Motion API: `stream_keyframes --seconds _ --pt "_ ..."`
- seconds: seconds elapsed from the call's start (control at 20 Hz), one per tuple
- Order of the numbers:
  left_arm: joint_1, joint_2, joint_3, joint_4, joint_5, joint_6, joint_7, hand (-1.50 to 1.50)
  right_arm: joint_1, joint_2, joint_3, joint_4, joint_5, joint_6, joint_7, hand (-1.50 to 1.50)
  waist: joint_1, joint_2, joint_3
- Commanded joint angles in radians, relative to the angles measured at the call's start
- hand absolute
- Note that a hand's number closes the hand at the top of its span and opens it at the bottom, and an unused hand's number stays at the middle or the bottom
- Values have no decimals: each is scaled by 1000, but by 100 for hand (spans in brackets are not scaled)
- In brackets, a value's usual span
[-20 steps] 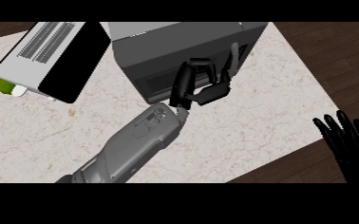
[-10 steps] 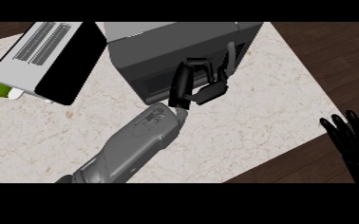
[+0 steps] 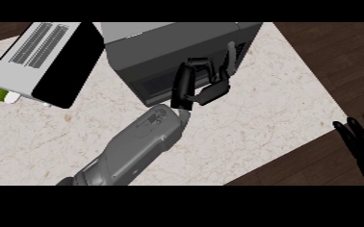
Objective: Pick up the milk, place it into the microwave and close the microwave
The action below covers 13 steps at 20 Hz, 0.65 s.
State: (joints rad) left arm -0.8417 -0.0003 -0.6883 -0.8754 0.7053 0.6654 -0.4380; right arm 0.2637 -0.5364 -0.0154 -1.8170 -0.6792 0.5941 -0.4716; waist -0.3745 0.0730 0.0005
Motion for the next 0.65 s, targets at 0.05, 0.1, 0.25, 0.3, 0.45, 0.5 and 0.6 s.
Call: stream_keyframes --seconds 0.05,0.1,0.25,0.3,0.45,0.5,0.6 --pt "-88 0 37 87 25 -32 7 150 19 -11 -4 -12 -42 33 -2 -150 -17 18 0" --pt "-89 0 34 83 31 -41 1 150 12 -17 -3 -11 -45 36 4 -150 -10 22 -1" --pt "-84 0 30 92 36 -33 -18 150 21 -28 -11 -24 -61 40 14 -150 -12 21 -2" --pt "-85 0 29 93 45 -39 -11 150 33 -30 -3 -26 -63 51 16 -150 -20 21 0" --pt "-95 0 25 103 45 -31 -22 150 34 -43 -15 -33 -73 55 24 -150 -18 20 0" --pt "-88 0 23 106 47 -33 -33 150 40 -39 -11 -41 -80 58 23 -150 -18 19 0" --pt "-95 0 26 104 62 -32 -28 150 37 -56 -22 -55 -90 62 32 -150 -24 19 -2"
